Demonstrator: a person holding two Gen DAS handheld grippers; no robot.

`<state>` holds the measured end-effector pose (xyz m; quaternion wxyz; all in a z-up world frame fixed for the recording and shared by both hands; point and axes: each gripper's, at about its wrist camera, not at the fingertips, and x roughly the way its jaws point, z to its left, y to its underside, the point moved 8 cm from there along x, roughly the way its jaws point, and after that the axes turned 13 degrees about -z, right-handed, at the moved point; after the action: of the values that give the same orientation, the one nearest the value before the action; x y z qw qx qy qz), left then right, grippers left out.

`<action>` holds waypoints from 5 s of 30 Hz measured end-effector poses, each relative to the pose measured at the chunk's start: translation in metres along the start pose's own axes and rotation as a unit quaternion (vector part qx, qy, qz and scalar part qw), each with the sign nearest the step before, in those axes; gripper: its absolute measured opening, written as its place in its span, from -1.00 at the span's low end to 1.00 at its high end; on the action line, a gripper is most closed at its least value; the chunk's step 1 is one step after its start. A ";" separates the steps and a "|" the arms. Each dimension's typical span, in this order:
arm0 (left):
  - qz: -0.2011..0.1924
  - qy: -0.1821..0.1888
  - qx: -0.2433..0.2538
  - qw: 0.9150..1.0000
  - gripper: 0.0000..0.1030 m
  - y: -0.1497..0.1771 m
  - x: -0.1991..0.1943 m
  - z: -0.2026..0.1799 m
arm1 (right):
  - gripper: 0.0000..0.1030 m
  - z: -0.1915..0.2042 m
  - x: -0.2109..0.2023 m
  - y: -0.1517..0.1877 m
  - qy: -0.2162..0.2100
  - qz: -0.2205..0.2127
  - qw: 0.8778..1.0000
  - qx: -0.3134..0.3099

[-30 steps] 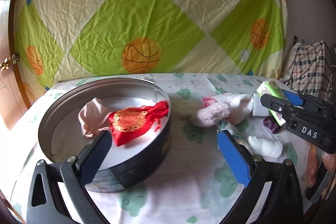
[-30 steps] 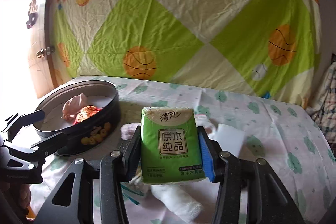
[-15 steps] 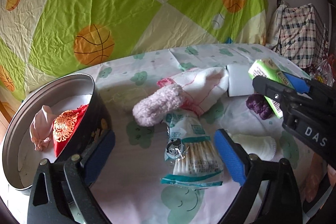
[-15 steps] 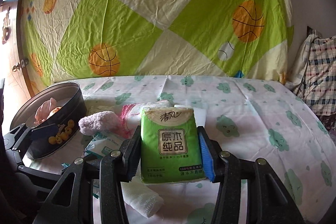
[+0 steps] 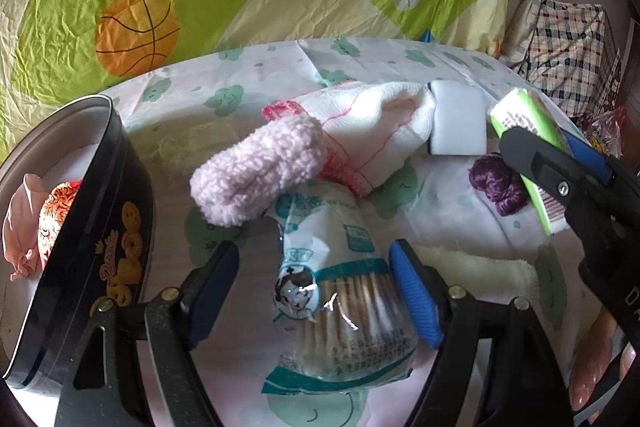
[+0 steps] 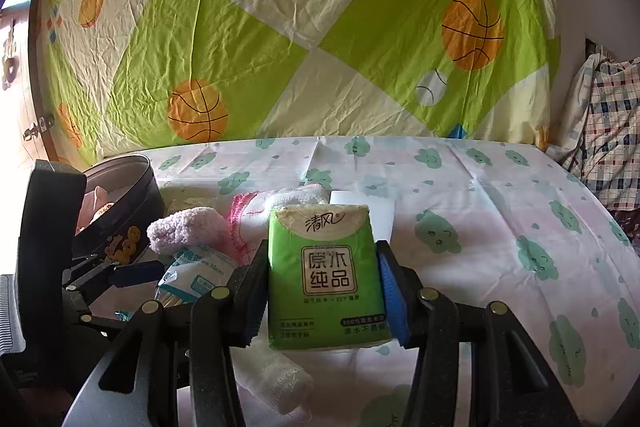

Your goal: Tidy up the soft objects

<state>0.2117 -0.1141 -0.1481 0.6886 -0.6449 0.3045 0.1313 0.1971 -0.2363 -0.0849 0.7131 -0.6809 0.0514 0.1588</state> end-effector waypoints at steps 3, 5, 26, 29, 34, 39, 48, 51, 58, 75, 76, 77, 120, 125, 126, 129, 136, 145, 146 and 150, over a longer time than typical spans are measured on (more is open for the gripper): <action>0.006 -0.004 -0.007 1.000 0.46 0.002 0.003 0.002 | 0.01 0.000 0.002 0.001 0.003 0.005 1.000 -0.003; 0.010 0.003 -0.018 1.000 0.14 0.004 0.004 0.004 | 0.01 -0.001 0.002 0.001 0.005 0.005 1.000 -0.002; -0.094 -0.001 0.019 0.995 -0.38 -0.014 -0.032 -0.004 | 0.01 -0.009 -0.010 -0.006 0.022 -0.029 0.999 0.011; -0.108 -0.005 0.027 0.994 -0.38 -0.018 -0.036 -0.005 | 0.01 -0.011 -0.013 -0.008 0.026 -0.037 0.999 0.012; -0.137 -0.016 0.030 0.990 -0.38 -0.022 -0.046 -0.005 | 0.01 -0.012 -0.019 -0.011 0.031 -0.054 0.998 0.012; -0.169 -0.029 0.028 0.985 -0.38 -0.026 -0.058 -0.002 | 0.01 -0.013 -0.022 -0.014 0.033 -0.062 0.997 0.011; -0.200 -0.036 0.010 0.979 -0.38 -0.029 -0.071 0.005 | 0.01 -0.012 -0.028 -0.017 0.039 -0.080 0.996 0.004; -0.208 -0.039 0.007 0.977 -0.38 -0.030 -0.075 0.007 | 0.01 -0.012 -0.032 -0.018 0.039 -0.086 0.996 0.007; -0.231 -0.051 -0.001 0.972 -0.38 -0.030 -0.085 0.012 | 0.01 -0.010 -0.040 -0.022 0.041 -0.107 0.993 0.003; -0.270 -0.089 -0.023 0.959 -0.38 -0.031 -0.103 0.029 | 0.01 -0.007 -0.049 -0.025 0.055 -0.128 0.990 -0.003; -0.269 -0.090 -0.023 0.959 -0.38 -0.031 -0.103 0.029 | 0.01 -0.006 -0.048 -0.025 0.054 -0.128 0.990 -0.003; -0.270 -0.091 -0.024 0.958 -0.38 -0.031 -0.104 0.030 | 0.01 -0.005 -0.049 -0.025 0.054 -0.128 0.990 -0.003; -0.282 -0.150 -0.061 0.946 -0.38 -0.021 -0.127 0.105 | 0.01 0.069 -0.042 -0.024 -0.006 -0.128 0.992 -0.015; -0.282 -0.154 -0.068 0.945 -0.38 -0.019 -0.130 0.115 | 0.01 0.081 -0.040 -0.024 -0.013 -0.126 0.992 -0.020; -0.282 -0.155 -0.068 0.944 -0.38 -0.018 -0.131 0.117 | 0.01 0.083 -0.039 -0.024 -0.015 -0.126 0.992 -0.021; -0.283 -0.158 -0.069 0.943 -0.38 -0.017 -0.133 0.122 | 0.01 0.090 -0.039 -0.024 -0.019 -0.126 0.992 -0.024; -0.284 -0.164 -0.074 0.942 -0.38 -0.016 -0.136 0.133 | 0.01 0.109 -0.036 -0.023 -0.034 -0.124 0.991 -0.029; -0.285 -0.170 -0.079 0.940 -0.38 -0.012 -0.141 0.145 | 0.01 0.132 -0.032 -0.022 -0.051 -0.122 0.991 -0.035; -0.285 -0.171 -0.080 0.940 -0.38 -0.012 -0.142 0.147 | 0.01 0.133 -0.032 -0.022 -0.052 -0.121 0.991 -0.035; -0.284 -0.174 -0.080 0.940 -0.38 -0.011 -0.144 0.152 | 0.01 0.141 -0.031 -0.022 -0.059 -0.121 0.990 -0.036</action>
<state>0.1438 0.0623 -0.0577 0.6855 -0.7247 -0.0271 0.0645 0.1542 -0.1028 -0.0458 0.7036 -0.6970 -0.0787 0.1131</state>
